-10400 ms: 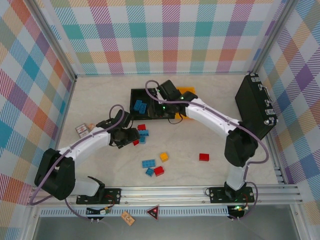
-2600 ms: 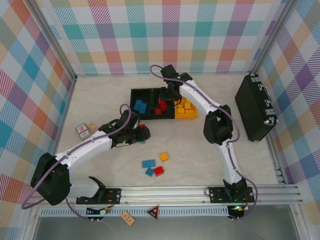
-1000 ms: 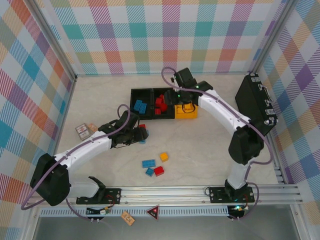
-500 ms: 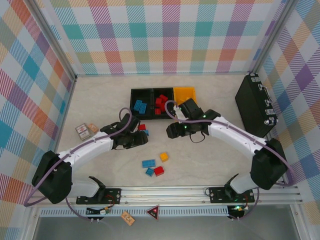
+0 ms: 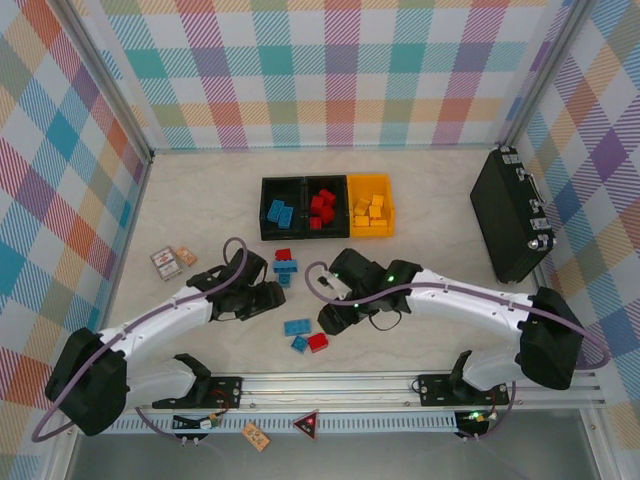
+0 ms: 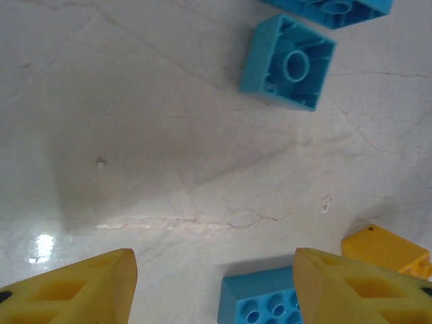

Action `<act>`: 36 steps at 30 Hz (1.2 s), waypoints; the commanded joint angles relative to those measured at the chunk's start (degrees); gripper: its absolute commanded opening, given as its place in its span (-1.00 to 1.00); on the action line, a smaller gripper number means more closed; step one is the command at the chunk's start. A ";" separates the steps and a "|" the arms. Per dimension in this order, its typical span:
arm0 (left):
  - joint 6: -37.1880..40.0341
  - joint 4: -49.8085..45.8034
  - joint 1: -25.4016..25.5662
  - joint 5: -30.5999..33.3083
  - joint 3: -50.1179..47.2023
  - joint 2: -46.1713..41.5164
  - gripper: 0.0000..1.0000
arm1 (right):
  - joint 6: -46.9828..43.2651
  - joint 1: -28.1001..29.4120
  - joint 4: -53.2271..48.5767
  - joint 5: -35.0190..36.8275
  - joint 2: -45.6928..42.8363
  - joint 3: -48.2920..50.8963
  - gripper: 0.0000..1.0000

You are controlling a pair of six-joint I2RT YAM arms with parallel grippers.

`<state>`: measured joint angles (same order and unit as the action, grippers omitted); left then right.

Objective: Sort the legos into containers by color
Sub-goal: Pick up the lego from the bottom-center of the table.

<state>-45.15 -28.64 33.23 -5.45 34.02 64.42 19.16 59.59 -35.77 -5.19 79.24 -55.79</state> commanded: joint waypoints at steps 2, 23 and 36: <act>-4.40 -2.39 -0.54 -0.41 -4.08 -4.98 0.28 | 1.48 3.18 -0.55 1.85 2.42 0.46 0.40; -6.61 -3.09 -0.47 0.71 -9.25 -12.52 0.31 | 0.39 9.35 -2.56 -1.14 20.91 -9.94 0.39; -6.32 -1.02 -0.41 0.51 -9.50 -10.11 0.31 | 2.50 9.40 -3.51 3.76 23.79 -10.88 0.03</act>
<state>-51.22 -29.95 33.23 -4.95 24.97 54.13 20.86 68.62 -38.33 -2.81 103.35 -65.21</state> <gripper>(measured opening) 0.653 0.532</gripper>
